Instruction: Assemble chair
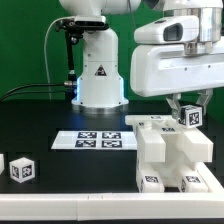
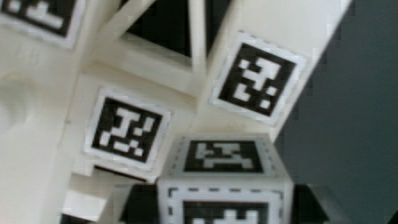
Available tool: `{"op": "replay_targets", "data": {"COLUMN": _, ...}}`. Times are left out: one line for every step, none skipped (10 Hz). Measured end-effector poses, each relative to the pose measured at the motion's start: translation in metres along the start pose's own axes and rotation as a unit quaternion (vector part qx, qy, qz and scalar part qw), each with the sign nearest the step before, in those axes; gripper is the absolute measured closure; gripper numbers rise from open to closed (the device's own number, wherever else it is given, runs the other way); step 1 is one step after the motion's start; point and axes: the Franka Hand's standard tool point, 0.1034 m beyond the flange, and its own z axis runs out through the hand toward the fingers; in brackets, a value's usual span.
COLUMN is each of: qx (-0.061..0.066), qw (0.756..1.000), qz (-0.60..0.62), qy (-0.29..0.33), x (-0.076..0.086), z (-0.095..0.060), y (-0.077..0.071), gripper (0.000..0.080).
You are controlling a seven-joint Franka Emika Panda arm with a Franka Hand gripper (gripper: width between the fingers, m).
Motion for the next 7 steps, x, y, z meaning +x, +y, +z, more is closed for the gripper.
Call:
{"op": "replay_targets", "data": {"qx": 0.0, "qw": 1.0, "qz": 0.02, "qy": 0.0, "x": 0.0, "z": 0.0, "y": -0.0001, "gripper": 0.0519}}
{"op": "replay_targets", "data": {"qx": 0.0, "qw": 0.998, "qz": 0.064, "qy": 0.002, "x": 0.0009, "z": 0.0002, "y": -0.0003, "gripper": 0.0519}}
{"op": "replay_targets", "data": {"qx": -0.001, "qw": 0.993, "qz": 0.121, "qy": 0.006, "x": 0.0027, "z": 0.0001, "y": -0.0012, "gripper": 0.0519}}
{"op": "replay_targets", "data": {"qx": 0.0, "qw": 0.984, "qz": 0.179, "qy": 0.007, "x": 0.0028, "z": 0.0002, "y": -0.0011, "gripper": 0.0519}}
{"op": "replay_targets", "data": {"qx": 0.0, "qw": 0.969, "qz": 0.247, "qy": 0.007, "x": 0.003, "z": 0.0001, "y": -0.0023, "gripper": 0.0519}}
{"op": "replay_targets", "data": {"qx": 0.001, "qw": 0.953, "qz": 0.303, "qy": 0.009, "x": 0.0039, "z": -0.0001, "y": -0.0049, "gripper": 0.0519}}
{"op": "replay_targets", "data": {"qx": 0.002, "qw": 0.941, "qz": 0.338, "qy": 0.012, "x": 0.0042, "z": 0.0003, "y": -0.005, "gripper": 0.0518}}
